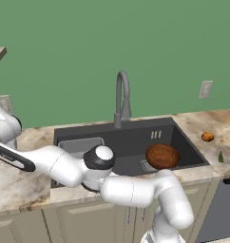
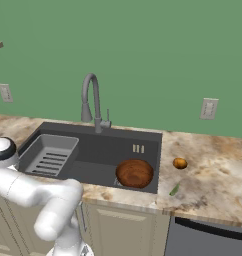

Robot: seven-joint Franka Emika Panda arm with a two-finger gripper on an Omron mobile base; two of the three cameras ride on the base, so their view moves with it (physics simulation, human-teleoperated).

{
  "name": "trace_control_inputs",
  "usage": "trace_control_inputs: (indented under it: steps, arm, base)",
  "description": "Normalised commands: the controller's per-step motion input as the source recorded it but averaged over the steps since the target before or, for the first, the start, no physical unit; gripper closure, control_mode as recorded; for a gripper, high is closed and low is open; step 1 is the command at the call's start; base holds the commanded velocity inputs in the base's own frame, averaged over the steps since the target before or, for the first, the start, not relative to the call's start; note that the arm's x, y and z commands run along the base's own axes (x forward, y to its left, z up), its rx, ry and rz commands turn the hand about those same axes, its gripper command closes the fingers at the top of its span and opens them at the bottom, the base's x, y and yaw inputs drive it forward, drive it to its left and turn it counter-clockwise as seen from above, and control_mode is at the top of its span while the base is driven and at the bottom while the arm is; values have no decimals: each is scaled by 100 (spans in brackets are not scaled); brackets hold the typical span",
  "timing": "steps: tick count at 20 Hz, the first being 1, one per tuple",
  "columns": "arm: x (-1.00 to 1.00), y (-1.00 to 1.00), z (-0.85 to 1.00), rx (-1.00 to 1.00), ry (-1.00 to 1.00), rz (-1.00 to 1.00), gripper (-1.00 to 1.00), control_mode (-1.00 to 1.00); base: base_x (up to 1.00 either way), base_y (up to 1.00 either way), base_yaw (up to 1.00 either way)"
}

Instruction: Remove the mango and lemon wedge from the sink. Then move the bowl and cup from the counter to the sink for washing.

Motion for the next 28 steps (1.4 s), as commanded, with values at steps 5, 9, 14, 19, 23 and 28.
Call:
trace_control_inputs:
  steps: [5, 9, 14, 19, 23, 28]
  arm:
    - [13, 13, 0, -1, 2, 0, -100, -100]
    - [9, 15, 0, -1, 0, 0, -100, -100]
    - [10, 18, 0, -2, 1, 0, -100, -100]
    - [12, 15, 0, -3, 5, 0, -100, -100]
    - [14, 12, 4, -1, 6, 0, -100, -100]
    - [14, 15, 13, 0, 8, 0, -100, -100]
  base:
    - [0, 0, 0]
    - [0, 0, 0]
    - [0, 0, 0]
    - [0, 0, 0]
    - [0, 0, 0]
    - [0, 0, 0]
